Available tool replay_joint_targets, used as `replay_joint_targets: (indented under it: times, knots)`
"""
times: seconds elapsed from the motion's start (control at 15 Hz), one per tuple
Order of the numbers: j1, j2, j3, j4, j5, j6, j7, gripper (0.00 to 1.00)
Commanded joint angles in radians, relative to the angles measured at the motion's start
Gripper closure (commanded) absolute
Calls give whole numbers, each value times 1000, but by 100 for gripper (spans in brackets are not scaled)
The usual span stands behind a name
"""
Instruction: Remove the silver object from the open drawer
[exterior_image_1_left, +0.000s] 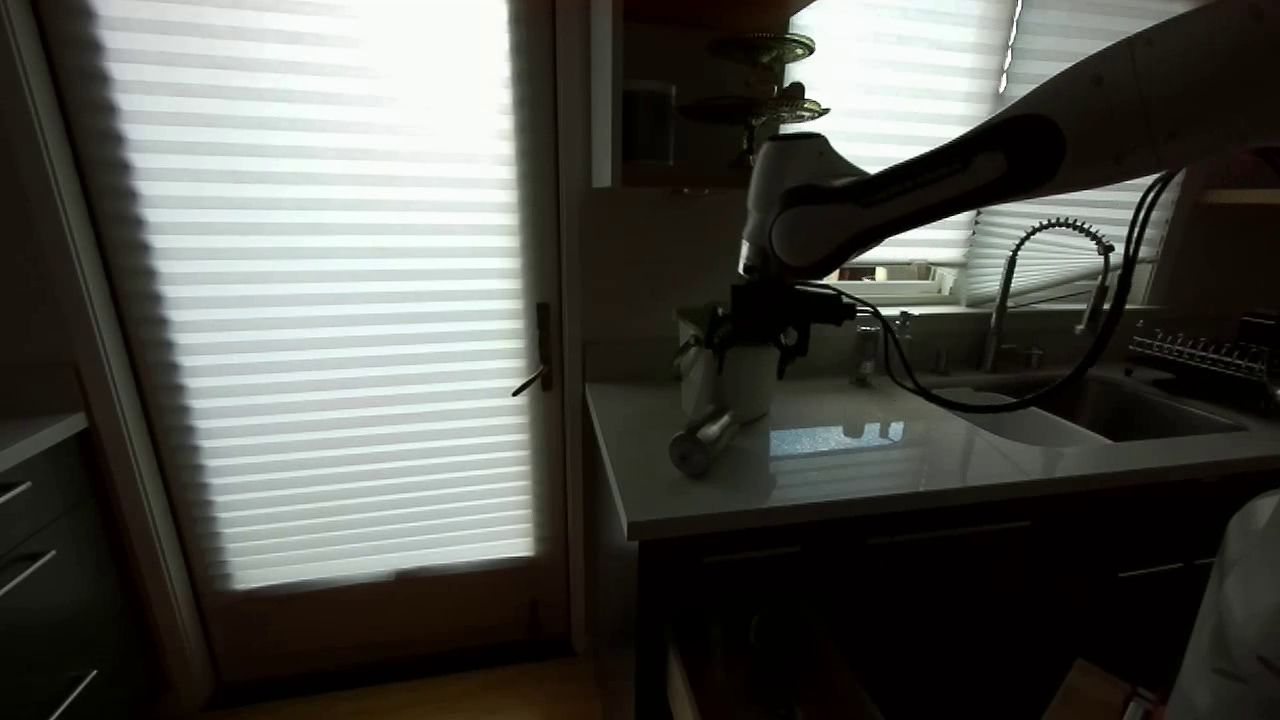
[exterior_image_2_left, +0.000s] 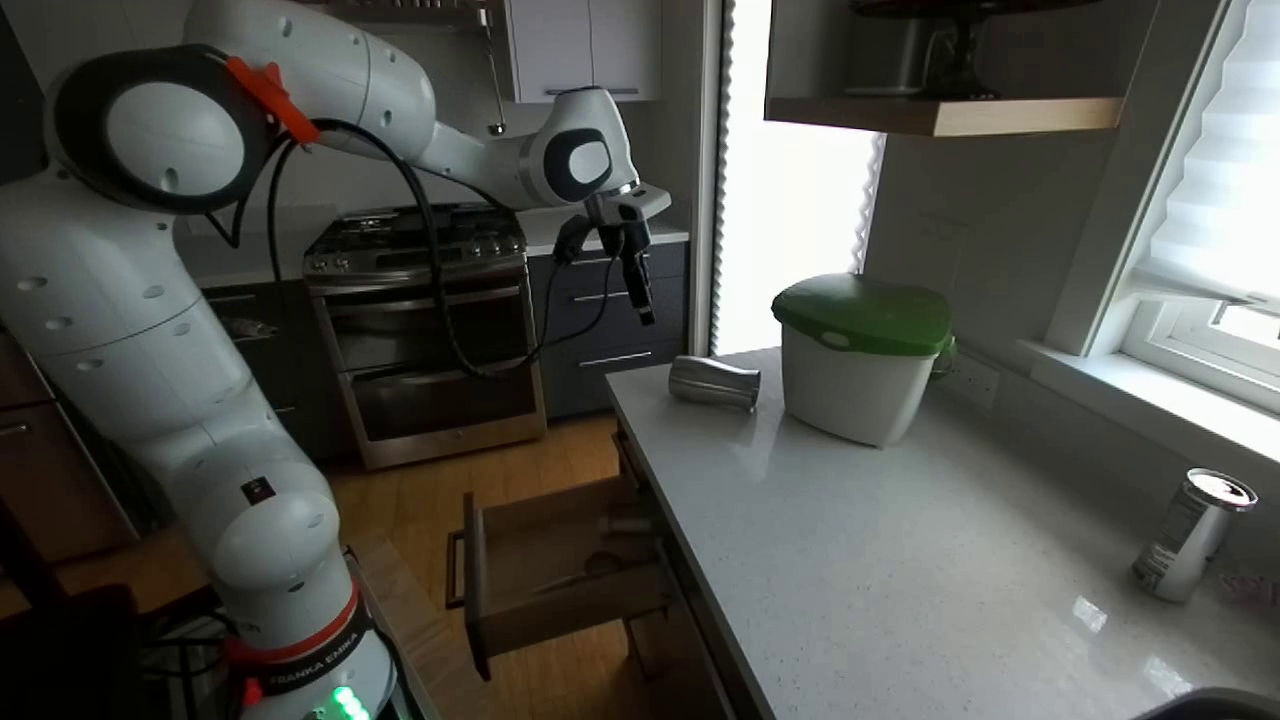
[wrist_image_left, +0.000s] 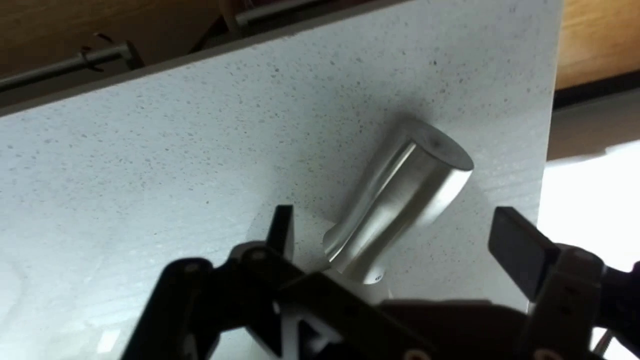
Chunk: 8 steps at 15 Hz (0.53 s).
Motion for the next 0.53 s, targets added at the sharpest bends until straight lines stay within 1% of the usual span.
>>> replay_joint_targets:
  times: [0.0,0.2,0.27,0.33,0.4,0.47]
  knots:
    - [-21,-148,23,-78,38,-145,-192,0]
    - [-26,-255,25,-132,37,-216,-363,0]
    - [-28,-286,22,-153,44,-224,-421,0]
    - [-26,-321,12,-184,55,-208,-501,0]
    - [-56,-237,50,-104,37,-210,-400,0]
    - [-58,-266,47,-126,43,-210,-447,0]
